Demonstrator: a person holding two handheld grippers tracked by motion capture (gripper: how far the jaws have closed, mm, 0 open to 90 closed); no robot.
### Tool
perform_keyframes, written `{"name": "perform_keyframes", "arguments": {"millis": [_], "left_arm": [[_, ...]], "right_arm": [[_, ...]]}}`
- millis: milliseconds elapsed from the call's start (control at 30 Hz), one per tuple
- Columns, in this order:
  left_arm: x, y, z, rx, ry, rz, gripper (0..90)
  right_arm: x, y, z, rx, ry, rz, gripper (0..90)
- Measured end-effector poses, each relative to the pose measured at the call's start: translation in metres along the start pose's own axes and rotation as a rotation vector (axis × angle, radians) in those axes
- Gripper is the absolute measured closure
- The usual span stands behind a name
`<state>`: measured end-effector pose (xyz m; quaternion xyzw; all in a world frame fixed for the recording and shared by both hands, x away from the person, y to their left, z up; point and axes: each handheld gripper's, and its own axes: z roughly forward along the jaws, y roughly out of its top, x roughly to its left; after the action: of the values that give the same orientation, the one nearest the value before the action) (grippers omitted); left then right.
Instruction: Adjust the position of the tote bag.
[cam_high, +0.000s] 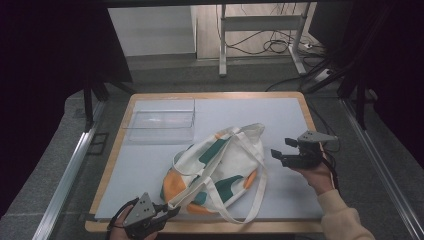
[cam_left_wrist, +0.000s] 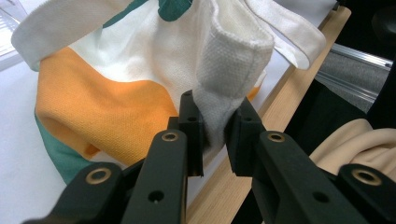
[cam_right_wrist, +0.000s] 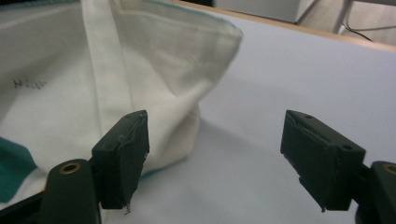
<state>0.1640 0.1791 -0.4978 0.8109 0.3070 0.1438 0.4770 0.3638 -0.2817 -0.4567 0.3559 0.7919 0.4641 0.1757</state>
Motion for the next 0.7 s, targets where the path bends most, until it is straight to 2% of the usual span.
{"name": "perform_keyframes", "arguments": {"millis": [67, 267, 500, 567, 600, 700], "left_arm": [[0.001, 0.0, 0.0, -0.002, -0.004, -0.008, 79.4], [0.007, -0.003, -0.002, -0.011, -0.018, -0.046, 79.6], [0.008, -0.003, -0.003, -0.011, -0.014, -0.05, 79.7], [0.008, -0.004, -0.003, -0.01, -0.013, -0.05, 79.7], [0.008, -0.004, -0.003, -0.01, -0.013, -0.05, 79.8], [0.009, -0.004, -0.003, -0.01, -0.012, -0.053, 79.8]], "right_arm": [[-0.004, 0.009, 0.01, -0.011, 0.034, 0.009, 24.9], [-0.013, 0.017, 0.031, -0.004, 0.054, 0.006, 26.9], [-0.018, 0.022, 0.051, 0.016, 0.08, 0.011, 27.1], [-0.022, 0.023, 0.058, 0.013, 0.096, 0.028, 27.1], [-0.024, 0.025, 0.064, 0.004, 0.112, 0.056, 27.1], [-0.025, 0.028, 0.069, -0.02, 0.136, 0.061, 28.3]]}}
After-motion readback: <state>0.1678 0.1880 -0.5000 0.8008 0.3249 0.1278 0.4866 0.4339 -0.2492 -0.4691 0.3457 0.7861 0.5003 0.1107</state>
